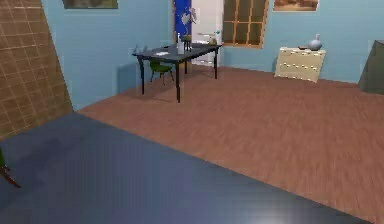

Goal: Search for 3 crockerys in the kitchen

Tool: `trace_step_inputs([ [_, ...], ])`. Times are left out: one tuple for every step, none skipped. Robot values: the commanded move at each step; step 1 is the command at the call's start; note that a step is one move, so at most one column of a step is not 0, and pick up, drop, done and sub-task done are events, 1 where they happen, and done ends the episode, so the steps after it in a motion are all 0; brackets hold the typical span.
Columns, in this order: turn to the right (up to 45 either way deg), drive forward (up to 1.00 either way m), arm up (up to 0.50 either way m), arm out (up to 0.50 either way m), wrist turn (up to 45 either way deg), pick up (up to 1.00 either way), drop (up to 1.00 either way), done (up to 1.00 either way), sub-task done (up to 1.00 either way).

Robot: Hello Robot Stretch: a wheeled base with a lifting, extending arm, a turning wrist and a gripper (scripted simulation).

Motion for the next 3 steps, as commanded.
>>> trace_step_inputs([
  [6.0, 0.0, 0.0, 0.0, 0.0, 0.0, 0.0, 0.0, 0.0],
  [0.0, 1.0, 0.0, 0.0, 0.0, 0.0, 0.0, 0.0, 0.0],
  [0.0, 1.0, 0.0, 0.0, 0.0, 0.0, 0.0, 0.0, 0.0],
])
